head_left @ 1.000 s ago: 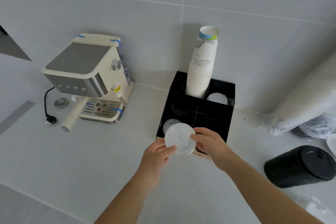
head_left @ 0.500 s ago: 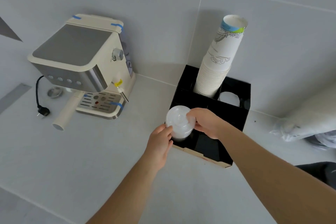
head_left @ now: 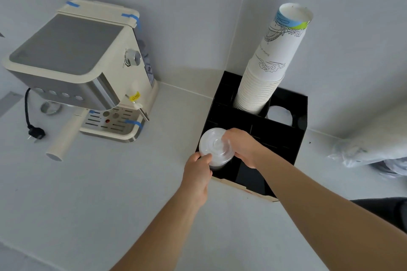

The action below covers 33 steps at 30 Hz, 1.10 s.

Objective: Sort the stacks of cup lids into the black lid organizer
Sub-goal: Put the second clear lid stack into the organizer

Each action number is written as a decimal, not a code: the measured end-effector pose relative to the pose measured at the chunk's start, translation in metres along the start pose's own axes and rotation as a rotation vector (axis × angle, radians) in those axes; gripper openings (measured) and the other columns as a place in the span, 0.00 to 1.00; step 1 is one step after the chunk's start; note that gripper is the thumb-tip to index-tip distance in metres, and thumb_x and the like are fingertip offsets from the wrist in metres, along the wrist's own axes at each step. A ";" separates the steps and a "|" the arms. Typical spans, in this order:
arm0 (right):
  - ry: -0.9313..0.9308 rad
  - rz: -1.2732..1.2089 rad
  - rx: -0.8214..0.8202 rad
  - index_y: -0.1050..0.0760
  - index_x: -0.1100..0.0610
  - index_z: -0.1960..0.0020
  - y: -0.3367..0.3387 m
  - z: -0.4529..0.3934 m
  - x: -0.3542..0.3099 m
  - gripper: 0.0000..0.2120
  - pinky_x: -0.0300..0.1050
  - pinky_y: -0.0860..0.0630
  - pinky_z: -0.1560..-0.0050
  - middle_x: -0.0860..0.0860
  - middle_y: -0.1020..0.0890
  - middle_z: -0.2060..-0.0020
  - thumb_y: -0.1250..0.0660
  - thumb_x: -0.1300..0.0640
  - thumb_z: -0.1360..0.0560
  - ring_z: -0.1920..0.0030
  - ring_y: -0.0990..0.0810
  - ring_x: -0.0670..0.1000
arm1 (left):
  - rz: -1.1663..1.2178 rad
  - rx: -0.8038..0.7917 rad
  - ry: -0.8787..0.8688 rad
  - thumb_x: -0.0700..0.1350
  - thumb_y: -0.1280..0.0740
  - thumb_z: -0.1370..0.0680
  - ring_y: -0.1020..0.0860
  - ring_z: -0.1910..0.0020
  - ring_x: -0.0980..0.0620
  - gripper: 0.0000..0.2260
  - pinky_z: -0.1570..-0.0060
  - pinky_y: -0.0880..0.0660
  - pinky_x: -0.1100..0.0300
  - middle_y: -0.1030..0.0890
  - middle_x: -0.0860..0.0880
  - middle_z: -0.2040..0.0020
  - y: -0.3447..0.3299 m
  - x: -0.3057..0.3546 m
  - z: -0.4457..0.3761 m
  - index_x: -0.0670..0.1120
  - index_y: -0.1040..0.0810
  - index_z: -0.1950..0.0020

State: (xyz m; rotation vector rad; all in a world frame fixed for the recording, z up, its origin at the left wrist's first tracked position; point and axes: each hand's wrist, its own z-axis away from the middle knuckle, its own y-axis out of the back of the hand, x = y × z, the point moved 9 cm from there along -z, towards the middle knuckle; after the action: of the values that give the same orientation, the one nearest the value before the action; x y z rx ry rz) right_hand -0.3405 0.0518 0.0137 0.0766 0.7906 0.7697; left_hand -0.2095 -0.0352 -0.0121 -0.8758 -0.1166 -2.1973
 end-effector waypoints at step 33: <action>0.348 0.486 0.197 0.27 0.50 0.27 0.024 0.025 -0.003 0.24 0.43 0.20 0.46 0.51 0.18 0.37 0.33 0.57 0.23 0.43 0.18 0.52 | -0.946 0.006 -0.633 0.42 0.37 0.25 0.36 0.69 0.55 0.14 0.66 0.33 0.65 0.36 0.55 0.68 -0.014 0.062 0.023 0.52 0.41 0.63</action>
State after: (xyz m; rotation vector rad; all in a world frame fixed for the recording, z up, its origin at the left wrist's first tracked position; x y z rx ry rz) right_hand -0.3392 0.0724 0.0416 0.3273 1.2003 1.1809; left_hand -0.2362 -0.0553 0.0463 -1.7374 -1.0180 -2.6164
